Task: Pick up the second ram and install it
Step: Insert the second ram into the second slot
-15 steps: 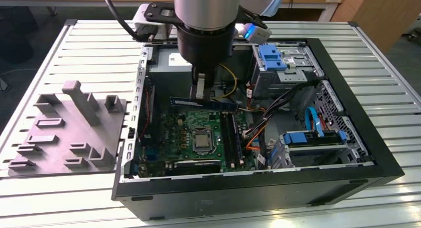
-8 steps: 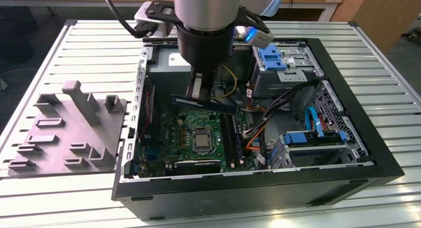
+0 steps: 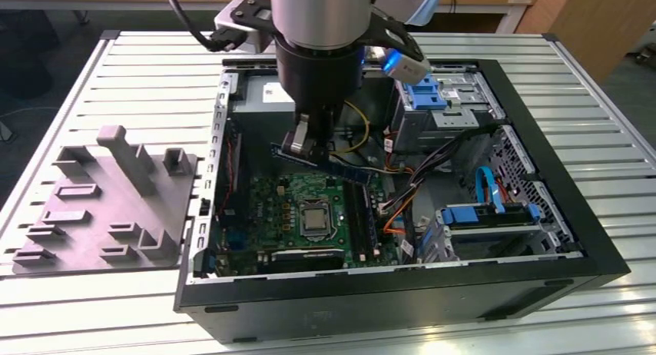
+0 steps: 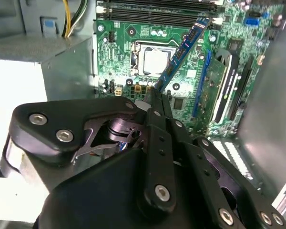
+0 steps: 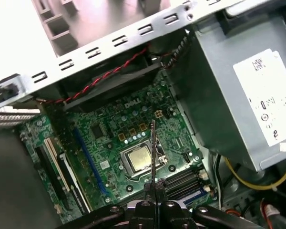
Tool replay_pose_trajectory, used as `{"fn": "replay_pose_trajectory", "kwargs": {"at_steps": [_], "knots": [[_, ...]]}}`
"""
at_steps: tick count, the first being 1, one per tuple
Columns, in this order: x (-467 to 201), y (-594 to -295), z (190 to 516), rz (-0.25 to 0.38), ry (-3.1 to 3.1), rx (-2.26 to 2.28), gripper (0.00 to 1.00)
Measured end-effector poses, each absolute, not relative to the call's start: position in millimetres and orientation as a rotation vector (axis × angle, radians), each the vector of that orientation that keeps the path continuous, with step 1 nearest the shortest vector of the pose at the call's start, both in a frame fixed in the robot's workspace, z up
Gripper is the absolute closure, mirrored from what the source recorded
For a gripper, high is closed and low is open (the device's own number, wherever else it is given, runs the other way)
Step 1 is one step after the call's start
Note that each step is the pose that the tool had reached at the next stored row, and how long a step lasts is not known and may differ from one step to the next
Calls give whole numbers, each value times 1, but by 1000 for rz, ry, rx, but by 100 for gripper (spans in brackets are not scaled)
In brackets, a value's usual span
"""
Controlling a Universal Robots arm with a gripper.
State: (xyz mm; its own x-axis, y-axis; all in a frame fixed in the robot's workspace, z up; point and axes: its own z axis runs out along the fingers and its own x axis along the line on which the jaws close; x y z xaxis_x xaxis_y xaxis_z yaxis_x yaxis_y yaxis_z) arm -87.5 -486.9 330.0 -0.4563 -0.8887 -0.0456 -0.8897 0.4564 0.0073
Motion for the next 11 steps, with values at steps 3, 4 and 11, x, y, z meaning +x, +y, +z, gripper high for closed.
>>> {"fn": "replay_pose_trajectory", "kwargs": {"at_steps": [3, 4, 11], "knots": [[-88, -487, 330, 45, 2693, -1546, 89], [-88, -487, 329, 45, 2706, -1522, 89], [-87, -487, 328, 41, 2796, -1346, 89]]}}
